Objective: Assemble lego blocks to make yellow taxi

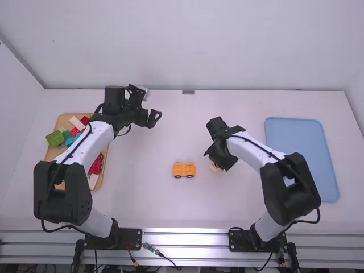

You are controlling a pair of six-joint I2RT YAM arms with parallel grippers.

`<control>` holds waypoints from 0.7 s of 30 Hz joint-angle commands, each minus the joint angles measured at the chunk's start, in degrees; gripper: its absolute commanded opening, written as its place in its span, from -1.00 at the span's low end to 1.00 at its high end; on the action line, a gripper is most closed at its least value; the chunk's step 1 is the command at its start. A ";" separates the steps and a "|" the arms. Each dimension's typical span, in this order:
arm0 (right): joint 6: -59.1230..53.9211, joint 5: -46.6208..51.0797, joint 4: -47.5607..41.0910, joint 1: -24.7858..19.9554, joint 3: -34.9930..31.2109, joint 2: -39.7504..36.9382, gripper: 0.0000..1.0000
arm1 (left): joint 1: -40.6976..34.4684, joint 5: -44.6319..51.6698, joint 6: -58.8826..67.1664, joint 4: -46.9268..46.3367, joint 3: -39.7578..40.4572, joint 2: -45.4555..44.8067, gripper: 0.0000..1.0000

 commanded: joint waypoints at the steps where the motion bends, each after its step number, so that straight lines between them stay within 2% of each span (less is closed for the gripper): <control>1: 16.52 -5.14 1.90 -0.76 -2.21 0.44 -1.00 | -0.35 0.17 -1.33 -0.22 0.57 -1.64 0.98; 5: 23.45 -10.03 10.80 -0.83 -6.75 0.44 -1.00 | -0.39 0.20 -1.36 -0.17 0.57 -1.64 0.98; 10: 32.63 -9.94 17.90 -0.74 -11.82 0.44 -1.00 | -0.48 0.17 -1.36 -0.24 0.57 -1.64 0.98; 20: 34.23 -8.66 18.82 -1.55 -13.86 0.44 -1.00 | -0.11 0.22 -1.40 -0.63 0.57 -1.64 0.98; 21: 34.18 -8.57 18.84 -1.55 -13.86 0.44 -0.95 | -0.11 0.22 -1.38 -0.68 0.57 -1.62 0.98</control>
